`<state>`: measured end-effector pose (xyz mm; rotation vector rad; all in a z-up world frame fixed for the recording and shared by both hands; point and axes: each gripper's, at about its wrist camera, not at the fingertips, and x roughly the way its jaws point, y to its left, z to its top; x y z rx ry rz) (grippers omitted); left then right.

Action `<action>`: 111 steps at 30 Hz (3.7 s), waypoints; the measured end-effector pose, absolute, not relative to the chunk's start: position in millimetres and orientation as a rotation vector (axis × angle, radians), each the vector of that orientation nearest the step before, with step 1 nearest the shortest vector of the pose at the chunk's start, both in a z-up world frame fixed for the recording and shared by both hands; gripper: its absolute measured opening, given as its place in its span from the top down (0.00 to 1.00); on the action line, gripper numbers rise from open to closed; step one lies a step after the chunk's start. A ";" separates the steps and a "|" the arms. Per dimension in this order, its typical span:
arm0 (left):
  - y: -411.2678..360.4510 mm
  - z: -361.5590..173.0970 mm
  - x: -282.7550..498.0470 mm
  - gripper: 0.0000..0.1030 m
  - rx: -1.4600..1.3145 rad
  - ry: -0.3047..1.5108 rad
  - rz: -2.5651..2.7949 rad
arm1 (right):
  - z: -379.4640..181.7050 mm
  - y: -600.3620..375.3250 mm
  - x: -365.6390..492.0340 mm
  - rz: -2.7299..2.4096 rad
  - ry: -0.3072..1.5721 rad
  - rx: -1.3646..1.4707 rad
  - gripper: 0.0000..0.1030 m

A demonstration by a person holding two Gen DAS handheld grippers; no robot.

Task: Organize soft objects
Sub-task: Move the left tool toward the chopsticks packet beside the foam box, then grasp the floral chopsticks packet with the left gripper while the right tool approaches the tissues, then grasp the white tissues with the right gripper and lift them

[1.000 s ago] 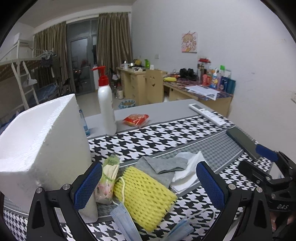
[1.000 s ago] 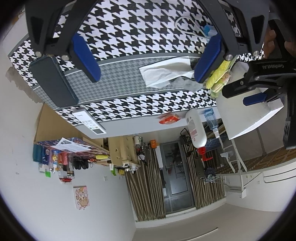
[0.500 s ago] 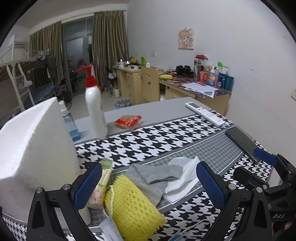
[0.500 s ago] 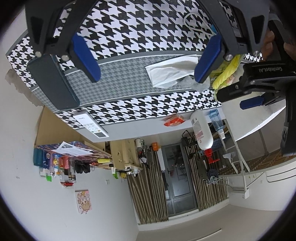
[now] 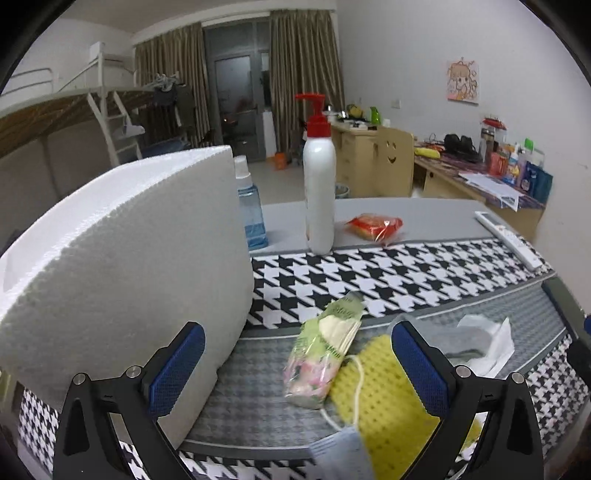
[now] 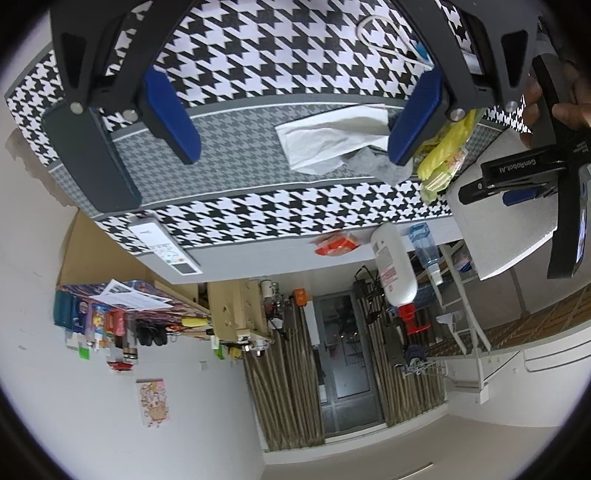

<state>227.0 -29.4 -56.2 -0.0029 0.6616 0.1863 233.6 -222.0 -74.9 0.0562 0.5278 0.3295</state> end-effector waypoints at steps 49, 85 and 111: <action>-12.4 -97.2 263.8 0.71 -0.117 0.909 0.012 | -103.7 -180.5 281.3 0.368 0.775 -0.045 0.15; -9.2 -83.3 246.9 0.74 -0.196 0.782 -0.136 | -117.3 -162.1 288.2 0.350 0.847 -0.123 0.90; -10.4 -28.1 187.6 0.74 -0.150 0.585 -0.207 | -54.9 -181.4 239.2 0.307 0.638 -0.016 0.90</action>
